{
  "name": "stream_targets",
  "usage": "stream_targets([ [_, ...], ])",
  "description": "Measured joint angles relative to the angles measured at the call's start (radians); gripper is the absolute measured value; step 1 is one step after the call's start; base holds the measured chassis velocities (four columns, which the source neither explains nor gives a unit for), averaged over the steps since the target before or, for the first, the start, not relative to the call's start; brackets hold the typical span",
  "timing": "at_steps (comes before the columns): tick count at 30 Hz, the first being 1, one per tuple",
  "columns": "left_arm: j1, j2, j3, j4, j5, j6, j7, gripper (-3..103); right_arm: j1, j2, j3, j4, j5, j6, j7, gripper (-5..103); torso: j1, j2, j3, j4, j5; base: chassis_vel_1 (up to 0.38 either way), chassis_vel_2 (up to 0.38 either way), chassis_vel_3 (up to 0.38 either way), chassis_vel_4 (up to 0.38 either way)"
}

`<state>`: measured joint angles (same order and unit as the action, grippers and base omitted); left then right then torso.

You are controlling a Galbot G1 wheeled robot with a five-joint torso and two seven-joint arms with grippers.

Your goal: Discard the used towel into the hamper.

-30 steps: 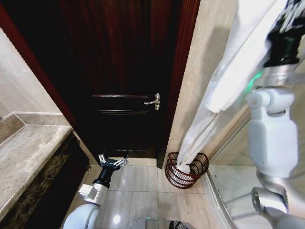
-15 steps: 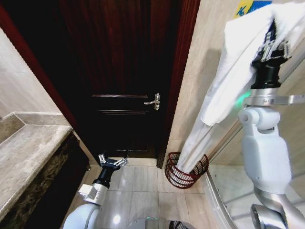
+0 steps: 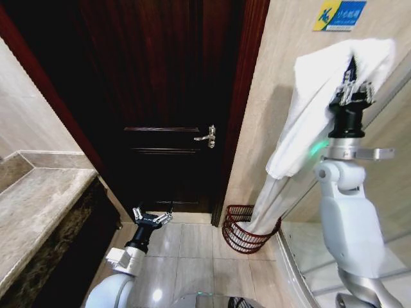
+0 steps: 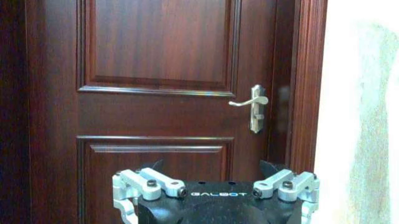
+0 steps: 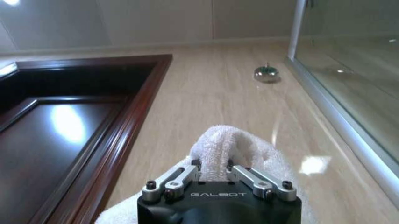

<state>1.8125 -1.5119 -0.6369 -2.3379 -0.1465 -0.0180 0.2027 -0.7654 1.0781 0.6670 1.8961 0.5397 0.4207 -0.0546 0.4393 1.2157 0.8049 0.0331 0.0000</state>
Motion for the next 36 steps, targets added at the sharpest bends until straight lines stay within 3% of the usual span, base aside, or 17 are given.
stream_targets([
  [15,0.000,0.000,0.000,0.000,0.000,0.000,0.000,100,-0.223,0.059,0.049,0.058,-0.019,0.049,-0.029,12,0.000,0.000,0.000,0.0000,-0.0001,0.000,0.000,0.000,0.000],
  [36,0.000,0.000,0.000,0.000,0.000,0.000,0.000,100,-0.339,0.119,0.064,0.028,-0.043,0.150,-0.077,12,0.000,0.000,0.000,0.0000,0.0000,0.000,0.000,0.000,0.000],
])
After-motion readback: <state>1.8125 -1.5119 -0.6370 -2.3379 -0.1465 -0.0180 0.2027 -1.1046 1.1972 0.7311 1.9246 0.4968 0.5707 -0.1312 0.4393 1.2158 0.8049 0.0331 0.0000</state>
